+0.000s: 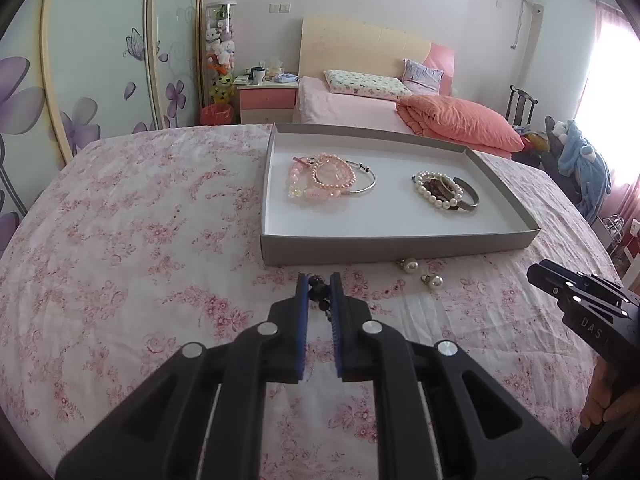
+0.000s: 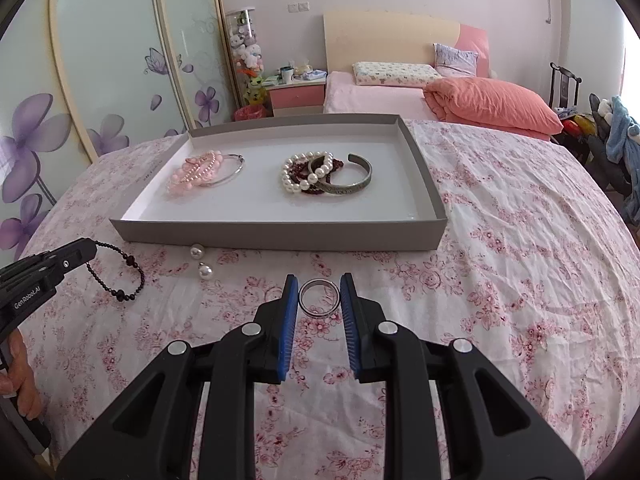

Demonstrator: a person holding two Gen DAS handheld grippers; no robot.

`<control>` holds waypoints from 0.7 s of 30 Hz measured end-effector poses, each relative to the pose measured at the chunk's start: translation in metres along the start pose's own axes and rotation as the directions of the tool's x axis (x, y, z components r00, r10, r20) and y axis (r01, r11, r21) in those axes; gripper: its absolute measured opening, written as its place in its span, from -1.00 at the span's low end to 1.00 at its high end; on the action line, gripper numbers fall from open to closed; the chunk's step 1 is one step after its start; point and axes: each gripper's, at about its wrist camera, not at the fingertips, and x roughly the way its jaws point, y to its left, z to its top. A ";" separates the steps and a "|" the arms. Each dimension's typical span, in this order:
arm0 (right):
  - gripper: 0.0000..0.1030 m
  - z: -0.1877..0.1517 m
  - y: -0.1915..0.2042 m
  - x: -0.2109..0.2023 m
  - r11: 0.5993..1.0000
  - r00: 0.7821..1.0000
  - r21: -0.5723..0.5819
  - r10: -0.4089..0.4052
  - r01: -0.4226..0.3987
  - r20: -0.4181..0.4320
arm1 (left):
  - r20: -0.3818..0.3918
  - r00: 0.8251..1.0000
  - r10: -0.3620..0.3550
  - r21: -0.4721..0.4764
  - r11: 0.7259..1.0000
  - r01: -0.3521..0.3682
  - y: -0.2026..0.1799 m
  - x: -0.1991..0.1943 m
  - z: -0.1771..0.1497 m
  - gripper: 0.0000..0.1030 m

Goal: Organize jewelry
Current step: 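Carry the ring in the right tool and black bracelet in the left tool into the tray, release both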

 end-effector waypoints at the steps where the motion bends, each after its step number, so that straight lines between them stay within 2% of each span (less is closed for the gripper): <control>1: -0.56 0.000 0.001 -0.001 1.000 1.000 -0.001 0.002 -0.002 0.003 | 0.003 1.000 -0.001 0.000 1.000 0.001 0.000 -0.001 0.000 -0.78; 12: -0.56 0.007 0.009 -0.024 1.000 0.997 -0.014 0.021 -0.020 0.078 | 0.069 0.998 0.010 0.005 1.000 -0.011 -0.005 -0.025 0.003 -0.78; 21: -0.56 0.014 0.013 -0.051 0.999 0.982 -0.009 0.039 -0.038 0.187 | 0.178 0.983 0.048 0.028 0.998 -0.054 -0.017 -0.052 0.012 -0.78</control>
